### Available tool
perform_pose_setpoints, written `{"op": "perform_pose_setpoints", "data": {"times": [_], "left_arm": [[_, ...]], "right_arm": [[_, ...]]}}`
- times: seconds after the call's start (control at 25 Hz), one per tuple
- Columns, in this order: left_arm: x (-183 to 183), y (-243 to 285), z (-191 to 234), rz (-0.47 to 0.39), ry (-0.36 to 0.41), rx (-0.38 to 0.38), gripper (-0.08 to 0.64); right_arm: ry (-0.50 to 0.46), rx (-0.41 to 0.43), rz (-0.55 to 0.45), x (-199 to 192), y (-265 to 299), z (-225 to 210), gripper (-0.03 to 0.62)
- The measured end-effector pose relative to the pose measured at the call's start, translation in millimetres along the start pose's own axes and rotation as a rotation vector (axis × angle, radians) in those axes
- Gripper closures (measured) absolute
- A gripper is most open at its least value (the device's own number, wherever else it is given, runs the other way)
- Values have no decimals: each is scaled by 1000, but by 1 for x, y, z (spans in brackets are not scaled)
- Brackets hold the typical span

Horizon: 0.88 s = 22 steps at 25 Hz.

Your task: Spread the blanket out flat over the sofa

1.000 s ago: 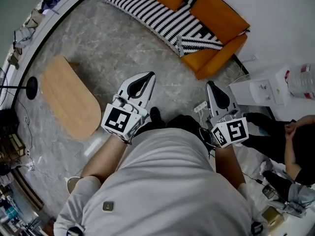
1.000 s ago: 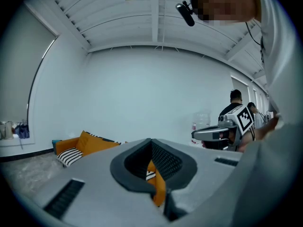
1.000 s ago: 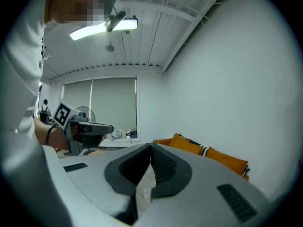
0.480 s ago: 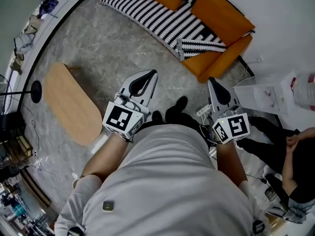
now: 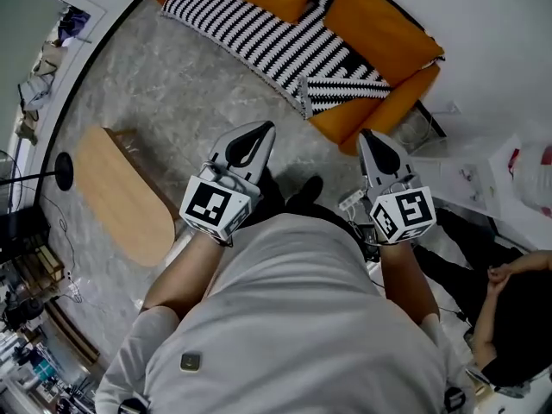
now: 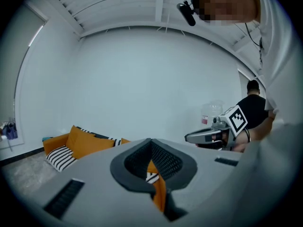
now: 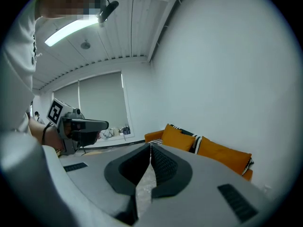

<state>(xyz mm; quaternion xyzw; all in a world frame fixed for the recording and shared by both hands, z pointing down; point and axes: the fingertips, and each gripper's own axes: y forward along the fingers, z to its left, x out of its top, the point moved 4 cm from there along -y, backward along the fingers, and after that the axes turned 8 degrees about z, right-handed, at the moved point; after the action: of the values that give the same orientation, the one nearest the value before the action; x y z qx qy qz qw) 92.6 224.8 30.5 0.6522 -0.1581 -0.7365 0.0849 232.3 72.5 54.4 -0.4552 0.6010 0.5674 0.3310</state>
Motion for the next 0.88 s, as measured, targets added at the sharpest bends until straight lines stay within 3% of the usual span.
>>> {"op": "perform_pose_setpoints", "data": {"times": [0.28,0.48,0.72,0.88], "left_arm": [[0,60,65,40,-24,-22,554],[-11,126,129,93,-25,-66,554],[-45,214,220,217,5,-138,554],[-86,263,263,286,-16,-180,554]], "right_arm": [[59,-7,70,-4,76,-37,561],[131,-58,143,-20,155,-79,557],[249,-75,265,-64,284,-121,499],[337,-114,359,-124,358,-147,455]]}}
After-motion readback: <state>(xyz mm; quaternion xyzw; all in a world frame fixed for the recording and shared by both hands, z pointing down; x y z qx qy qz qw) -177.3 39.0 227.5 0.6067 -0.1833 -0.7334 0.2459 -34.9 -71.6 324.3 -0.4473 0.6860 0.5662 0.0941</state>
